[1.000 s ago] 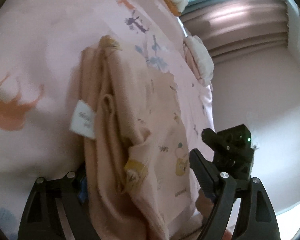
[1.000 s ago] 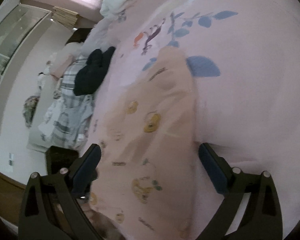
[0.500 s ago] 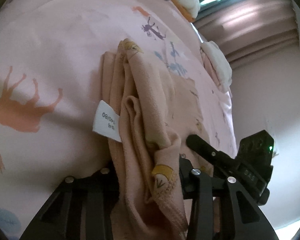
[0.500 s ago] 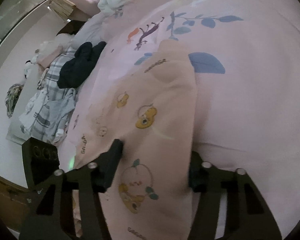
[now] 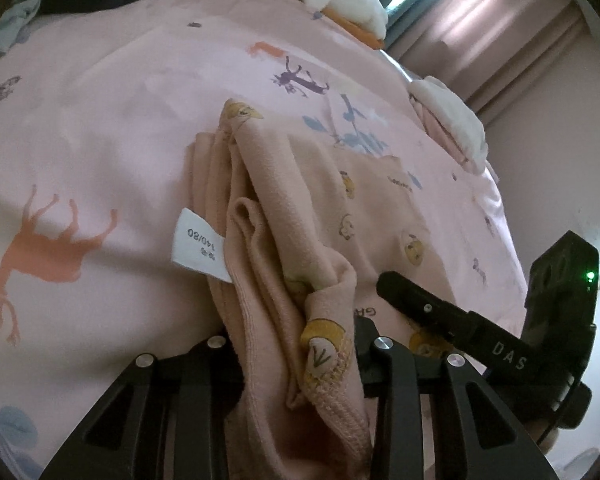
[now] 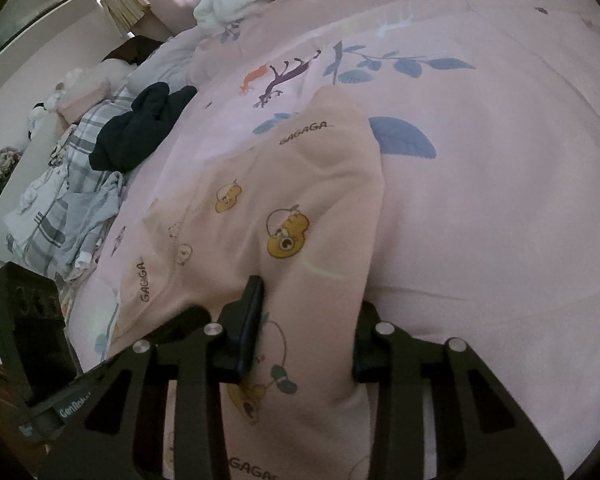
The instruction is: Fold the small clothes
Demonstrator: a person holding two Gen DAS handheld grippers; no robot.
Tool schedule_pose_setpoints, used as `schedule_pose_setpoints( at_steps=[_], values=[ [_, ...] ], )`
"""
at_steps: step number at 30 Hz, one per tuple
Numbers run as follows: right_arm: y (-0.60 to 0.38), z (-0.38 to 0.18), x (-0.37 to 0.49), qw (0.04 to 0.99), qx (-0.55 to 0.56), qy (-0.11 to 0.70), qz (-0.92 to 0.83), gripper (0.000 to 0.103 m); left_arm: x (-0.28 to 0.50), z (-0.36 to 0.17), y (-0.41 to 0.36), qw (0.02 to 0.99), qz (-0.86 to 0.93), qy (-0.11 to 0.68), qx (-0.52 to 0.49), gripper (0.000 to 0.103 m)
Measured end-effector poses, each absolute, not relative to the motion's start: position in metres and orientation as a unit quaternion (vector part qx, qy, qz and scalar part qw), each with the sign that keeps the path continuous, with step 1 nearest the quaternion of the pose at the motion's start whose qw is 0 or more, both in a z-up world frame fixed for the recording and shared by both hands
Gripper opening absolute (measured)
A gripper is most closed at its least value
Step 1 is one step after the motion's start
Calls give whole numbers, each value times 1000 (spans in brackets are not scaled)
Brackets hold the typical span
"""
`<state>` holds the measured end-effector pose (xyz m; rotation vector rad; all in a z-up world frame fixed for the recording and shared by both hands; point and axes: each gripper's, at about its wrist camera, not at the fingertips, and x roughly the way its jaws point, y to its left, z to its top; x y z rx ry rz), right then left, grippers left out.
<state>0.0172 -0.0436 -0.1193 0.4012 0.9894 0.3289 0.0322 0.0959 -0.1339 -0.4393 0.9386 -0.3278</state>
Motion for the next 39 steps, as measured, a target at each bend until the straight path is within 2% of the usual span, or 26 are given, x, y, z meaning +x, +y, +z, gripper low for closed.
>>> schedule_pose_setpoints(
  at_steps=[2, 8, 19, 24, 30, 36, 39],
  values=[
    [-40, -116, 13, 853, 189, 462, 151, 35, 31, -132, 97, 857, -151, 446, -212, 33],
    [-41, -87, 5, 861, 190, 438, 177, 23, 25, -106, 85, 865, -127, 446, -190, 28],
    [-74, 23, -19, 897, 168, 355, 205, 23, -3, 1, 46, 906, -181, 351, -152, 27],
    [-99, 48, -28, 910, 145, 344, 182, 23, 1, 17, 14, 908, -191, 353, -120, 27],
    [-130, 10, -15, 898, 147, 387, 150, 23, 22, -30, -14, 893, -180, 400, -97, 27],
    [-146, -78, 4, 864, 165, 459, 126, 23, 49, -109, -18, 858, -161, 477, -99, 27],
    [-149, -104, 6, 859, 164, 470, 120, 24, 47, -127, -11, 859, -167, 472, -103, 29]
  ],
)
